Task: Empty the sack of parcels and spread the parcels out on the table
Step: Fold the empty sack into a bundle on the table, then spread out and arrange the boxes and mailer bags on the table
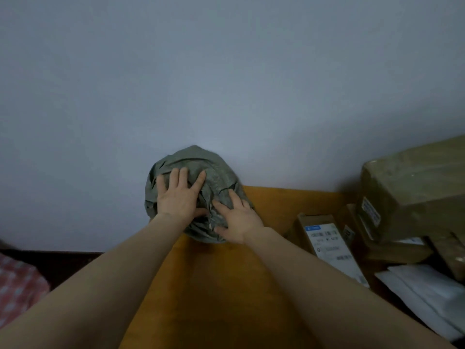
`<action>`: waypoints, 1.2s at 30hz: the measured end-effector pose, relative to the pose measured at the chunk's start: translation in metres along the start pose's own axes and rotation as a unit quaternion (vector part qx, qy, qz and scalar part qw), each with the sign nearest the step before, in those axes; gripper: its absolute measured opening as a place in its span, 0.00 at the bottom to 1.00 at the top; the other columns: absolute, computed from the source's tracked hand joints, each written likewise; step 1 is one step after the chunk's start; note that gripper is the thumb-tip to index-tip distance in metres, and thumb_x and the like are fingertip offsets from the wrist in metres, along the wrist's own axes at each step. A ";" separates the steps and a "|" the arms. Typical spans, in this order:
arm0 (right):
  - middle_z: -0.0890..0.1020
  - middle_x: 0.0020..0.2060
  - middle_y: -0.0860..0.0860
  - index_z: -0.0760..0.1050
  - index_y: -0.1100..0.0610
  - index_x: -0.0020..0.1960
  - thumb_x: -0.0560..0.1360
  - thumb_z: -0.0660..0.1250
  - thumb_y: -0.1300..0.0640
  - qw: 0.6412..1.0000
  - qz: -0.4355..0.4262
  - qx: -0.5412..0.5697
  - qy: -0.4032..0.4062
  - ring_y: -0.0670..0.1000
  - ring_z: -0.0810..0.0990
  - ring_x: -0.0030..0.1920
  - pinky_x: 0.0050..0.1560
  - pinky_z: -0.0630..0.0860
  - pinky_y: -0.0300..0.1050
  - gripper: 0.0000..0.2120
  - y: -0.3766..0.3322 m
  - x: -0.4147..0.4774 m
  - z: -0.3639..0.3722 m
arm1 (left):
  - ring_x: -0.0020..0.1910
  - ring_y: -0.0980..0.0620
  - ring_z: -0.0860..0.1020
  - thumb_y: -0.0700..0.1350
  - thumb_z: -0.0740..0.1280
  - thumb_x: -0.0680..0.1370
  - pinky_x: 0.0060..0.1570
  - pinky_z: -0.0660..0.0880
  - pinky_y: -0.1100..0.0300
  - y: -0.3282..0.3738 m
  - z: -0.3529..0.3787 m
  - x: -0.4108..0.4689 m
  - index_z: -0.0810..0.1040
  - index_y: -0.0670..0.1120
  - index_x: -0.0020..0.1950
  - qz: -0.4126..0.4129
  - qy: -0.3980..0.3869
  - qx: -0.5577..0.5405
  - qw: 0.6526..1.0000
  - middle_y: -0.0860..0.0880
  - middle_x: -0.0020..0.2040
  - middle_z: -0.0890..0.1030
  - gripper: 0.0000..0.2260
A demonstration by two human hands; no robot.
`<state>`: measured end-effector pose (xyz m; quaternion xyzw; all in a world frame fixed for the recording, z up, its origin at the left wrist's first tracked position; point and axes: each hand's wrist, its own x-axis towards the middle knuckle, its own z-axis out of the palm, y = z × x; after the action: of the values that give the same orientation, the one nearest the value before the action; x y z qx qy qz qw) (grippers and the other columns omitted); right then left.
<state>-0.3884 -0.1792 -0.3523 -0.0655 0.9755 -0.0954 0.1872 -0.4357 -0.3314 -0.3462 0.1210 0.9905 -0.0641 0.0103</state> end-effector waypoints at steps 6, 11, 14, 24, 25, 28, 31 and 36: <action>0.42 0.77 0.56 0.46 0.48 0.77 0.78 0.61 0.47 0.999 0.021 0.003 0.032 0.60 0.48 0.76 0.74 0.55 0.54 0.34 0.000 -0.056 -0.015 | 0.77 0.43 0.37 0.66 0.59 0.74 0.67 0.32 0.34 0.013 -0.037 -0.037 0.35 0.55 0.77 0.015 -0.012 -0.044 0.999 0.45 0.78 0.37 0.43; 0.45 0.77 0.57 0.48 0.50 0.77 0.78 0.62 0.49 0.997 0.039 -0.012 0.067 0.60 0.51 0.76 0.74 0.54 0.55 0.34 0.009 -0.108 -0.038 | 0.77 0.41 0.38 0.65 0.58 0.75 0.68 0.33 0.34 0.043 -0.066 -0.075 0.37 0.58 0.77 0.034 -0.011 -0.092 0.995 0.47 0.78 0.38 0.39; 0.49 0.77 0.58 0.50 0.53 0.77 0.77 0.62 0.49 0.993 0.067 -0.032 0.088 0.61 0.54 0.75 0.74 0.54 0.54 0.33 0.026 -0.144 -0.055 | 0.77 0.40 0.40 0.65 0.57 0.76 0.68 0.35 0.33 0.076 -0.085 -0.094 0.39 0.60 0.77 0.060 -0.002 -0.116 0.991 0.48 0.79 0.40 0.37; 0.60 0.73 0.58 0.59 0.55 0.74 0.78 0.60 0.49 0.968 0.169 -0.061 0.174 0.61 0.62 0.71 0.70 0.60 0.53 0.27 0.143 -0.293 -0.120 | 0.77 0.41 0.44 0.68 0.50 0.76 0.71 0.39 0.34 0.229 -0.157 -0.154 0.43 0.61 0.77 0.167 0.008 -0.164 0.972 0.49 0.79 0.42 0.32; 0.58 0.74 0.58 0.58 0.54 0.75 0.78 0.60 0.49 0.965 0.178 -0.060 0.183 0.60 0.60 0.73 0.71 0.59 0.52 0.28 0.160 -0.310 -0.125 | 0.77 0.41 0.45 0.69 0.49 0.76 0.71 0.39 0.35 0.248 -0.164 -0.161 0.43 0.62 0.77 0.181 0.007 -0.171 0.968 0.49 0.79 0.43 0.32; 0.55 0.76 0.57 0.57 0.53 0.76 0.78 0.60 0.49 0.954 0.215 -0.053 0.204 0.60 0.60 0.73 0.71 0.60 0.51 0.29 0.217 -0.364 -0.133 | 0.78 0.43 0.46 0.72 0.48 0.74 0.72 0.41 0.36 0.308 -0.185 -0.186 0.45 0.64 0.76 0.220 -0.017 -0.210 0.952 0.50 0.79 0.44 0.32; 0.59 0.74 0.59 0.60 0.54 0.74 0.77 0.61 0.47 0.941 0.266 -0.028 0.208 0.61 0.63 0.71 0.69 0.65 0.53 0.28 0.286 -0.417 -0.128 | 0.78 0.44 0.46 0.72 0.51 0.73 0.72 0.41 0.37 0.377 -0.205 -0.216 0.47 0.65 0.76 0.268 -0.034 -0.229 0.935 0.51 0.79 0.45 0.33; 0.64 0.69 0.58 0.63 0.50 0.70 0.73 0.59 0.33 0.911 0.360 0.059 0.193 0.61 0.64 0.68 0.67 0.66 0.59 0.32 0.378 -0.477 -0.104 | 0.78 0.45 0.45 0.76 0.56 0.69 0.68 0.37 0.33 0.472 -0.230 -0.249 0.50 0.63 0.76 0.359 -0.106 -0.129 0.918 0.50 0.79 0.47 0.39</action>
<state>-0.0233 0.2829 -0.1687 0.3211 0.9426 -0.0897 0.0208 -0.0818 0.0931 -0.1678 0.4582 0.8735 0.0600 0.1531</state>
